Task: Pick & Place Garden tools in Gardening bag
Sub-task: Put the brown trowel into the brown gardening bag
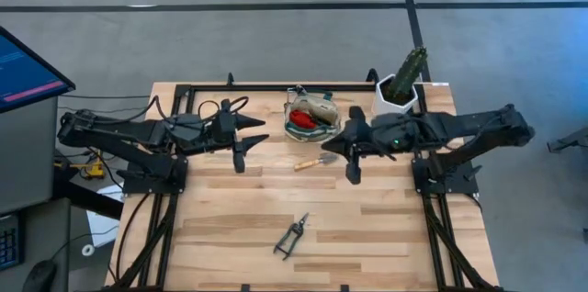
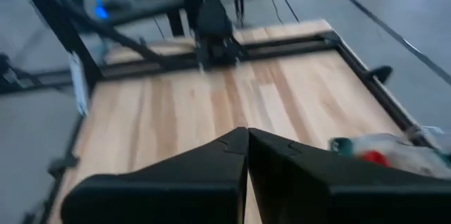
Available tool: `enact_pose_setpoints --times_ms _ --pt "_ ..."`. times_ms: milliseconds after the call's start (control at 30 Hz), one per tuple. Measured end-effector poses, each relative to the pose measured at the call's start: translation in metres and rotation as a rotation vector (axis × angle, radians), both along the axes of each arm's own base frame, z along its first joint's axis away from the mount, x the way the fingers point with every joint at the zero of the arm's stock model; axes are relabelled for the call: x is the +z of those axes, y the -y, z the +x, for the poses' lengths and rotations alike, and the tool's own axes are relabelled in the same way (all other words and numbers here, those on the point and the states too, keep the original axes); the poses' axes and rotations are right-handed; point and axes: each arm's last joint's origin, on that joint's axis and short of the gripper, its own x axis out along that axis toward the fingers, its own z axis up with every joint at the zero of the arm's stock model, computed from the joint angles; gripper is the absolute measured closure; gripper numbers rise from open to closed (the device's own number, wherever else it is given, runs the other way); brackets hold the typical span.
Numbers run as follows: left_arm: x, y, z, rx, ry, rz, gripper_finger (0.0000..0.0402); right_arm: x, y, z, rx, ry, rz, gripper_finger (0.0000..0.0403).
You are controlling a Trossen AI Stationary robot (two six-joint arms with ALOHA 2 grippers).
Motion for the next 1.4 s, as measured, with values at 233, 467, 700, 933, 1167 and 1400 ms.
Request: enact_pose_setpoints --times_ms 233,467,700,933,1167,1400 --pt "-0.003 0.001 0.004 -0.023 -0.006 -0.031 0.0243 -0.048 -0.002 -0.012 -0.03 0.067 0.126 0.0401" --pt "-0.008 0.004 0.01 -0.09 -0.034 -0.038 0.0243 -0.079 -0.009 -0.012 -0.058 -0.003 0.208 0.0401" --pt "-0.012 0.005 0.014 -0.09 -0.048 -0.036 0.0243 -0.103 -0.017 -0.011 -0.054 -0.172 0.177 0.0402" --pt "-0.017 0.006 0.02 -0.089 -0.073 -0.033 0.0243 -0.12 -0.024 -0.009 -0.07 -0.299 0.19 0.0402" --pt "-0.021 0.007 0.024 -0.11 -0.084 -0.039 0.0243 -0.144 -0.027 0.003 -0.09 -0.398 0.157 0.0402" --pt "-0.021 0.008 0.024 -0.133 -0.089 -0.043 0.0243 -0.181 -0.024 0.021 -0.135 -0.538 0.113 0.0402"
